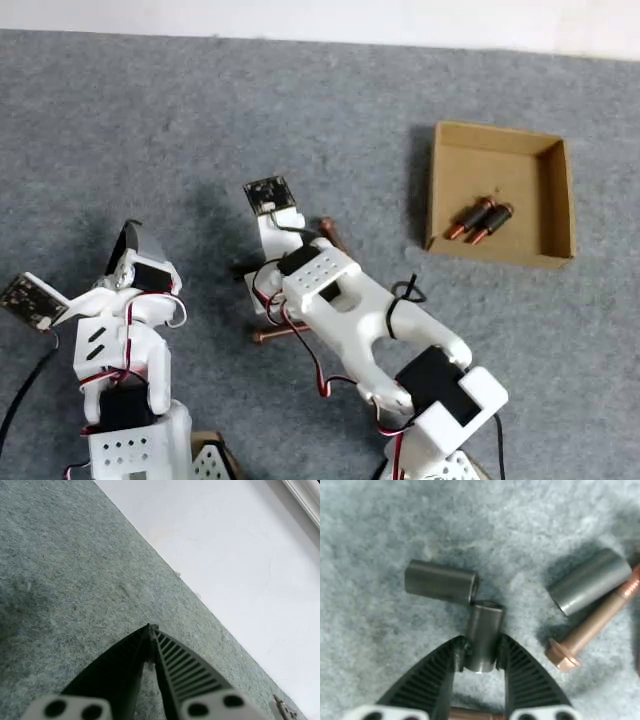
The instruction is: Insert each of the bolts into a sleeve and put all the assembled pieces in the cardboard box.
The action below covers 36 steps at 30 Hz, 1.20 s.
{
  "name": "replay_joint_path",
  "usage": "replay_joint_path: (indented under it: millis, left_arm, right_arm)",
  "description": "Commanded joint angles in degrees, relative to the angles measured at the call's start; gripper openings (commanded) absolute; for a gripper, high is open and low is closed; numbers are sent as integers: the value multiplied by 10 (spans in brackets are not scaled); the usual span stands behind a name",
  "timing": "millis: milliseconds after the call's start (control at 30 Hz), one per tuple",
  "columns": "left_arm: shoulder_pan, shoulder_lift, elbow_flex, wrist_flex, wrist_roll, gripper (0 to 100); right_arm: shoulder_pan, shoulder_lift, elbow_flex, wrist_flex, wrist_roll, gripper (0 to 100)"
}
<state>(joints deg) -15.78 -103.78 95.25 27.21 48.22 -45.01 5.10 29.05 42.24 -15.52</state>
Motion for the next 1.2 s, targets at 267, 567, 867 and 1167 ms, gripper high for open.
replay_joint_path:
  millis: [267,567,867,1167]
  left_arm:
    - [-4,-9,-32,-15,5,7]
    - [-4,-9,-32,-15,5,7]
    - [-4,-9,-32,-15,5,7]
    - [-4,-9,-32,-15,5,7]
  right_arm:
    - [15,51,-19,5,25,50]
    - [30,88,-103,107,39,50]
    - [40,89,-115,111,42,43]
    - [37,65,-115,145,114,5]
